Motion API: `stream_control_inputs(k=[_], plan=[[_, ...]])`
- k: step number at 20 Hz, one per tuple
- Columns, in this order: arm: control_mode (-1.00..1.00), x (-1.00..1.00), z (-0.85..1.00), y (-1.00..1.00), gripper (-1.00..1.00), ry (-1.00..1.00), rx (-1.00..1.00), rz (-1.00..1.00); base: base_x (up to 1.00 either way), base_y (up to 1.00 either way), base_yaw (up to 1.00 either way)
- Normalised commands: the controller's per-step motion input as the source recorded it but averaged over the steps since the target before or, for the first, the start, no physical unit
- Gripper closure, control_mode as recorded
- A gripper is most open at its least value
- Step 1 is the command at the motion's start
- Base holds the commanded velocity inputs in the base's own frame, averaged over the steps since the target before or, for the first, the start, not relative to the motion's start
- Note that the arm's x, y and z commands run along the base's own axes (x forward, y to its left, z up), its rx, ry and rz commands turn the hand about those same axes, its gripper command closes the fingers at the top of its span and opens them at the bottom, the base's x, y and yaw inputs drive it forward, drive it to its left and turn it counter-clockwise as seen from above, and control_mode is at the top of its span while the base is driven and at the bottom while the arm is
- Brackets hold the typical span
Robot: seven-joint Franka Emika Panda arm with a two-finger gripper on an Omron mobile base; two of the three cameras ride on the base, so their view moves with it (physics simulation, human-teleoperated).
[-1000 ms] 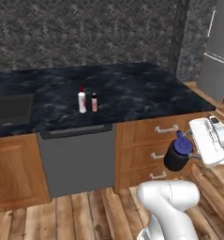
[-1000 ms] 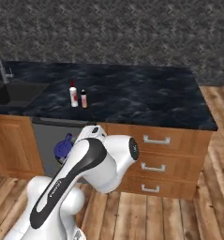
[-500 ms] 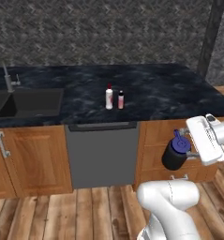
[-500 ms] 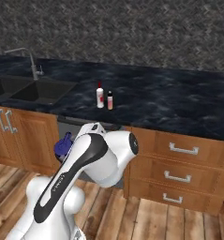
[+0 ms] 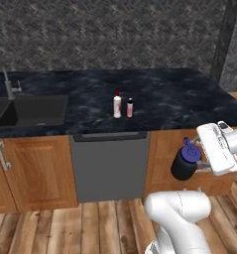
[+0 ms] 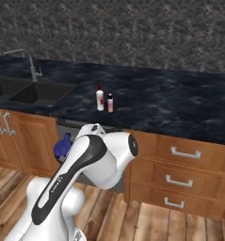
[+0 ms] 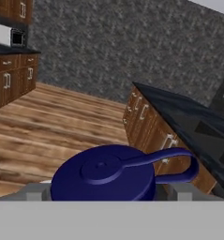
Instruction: Move the drinks to the dining counter.
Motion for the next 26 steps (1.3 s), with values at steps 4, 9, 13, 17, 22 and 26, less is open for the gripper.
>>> stream_control_inputs(k=[4,9,13,17,22,26], plan=[[1.0,0.0,0.0,0.0,1.0,0.0,0.0,0.0,0.83,0.0,0.0],[1.0,0.0,0.0,0.0,1.0,0.0,0.0,0.0,0.91,0.0,0.0],[1.0,0.0,0.0,0.0,1.0,0.0,0.0,0.0,0.78,0.0,0.0],[1.0,0.0,0.0,0.0,1.0,0.0,0.0,0.0,0.72,0.0,0.0],[1.0,0.0,0.0,0.0,1.0,0.0,0.0,0.0,0.64,0.0,0.0],[1.0,0.0,0.0,0.0,1.0,0.0,0.0,0.0,0.53,0.0,0.0]])
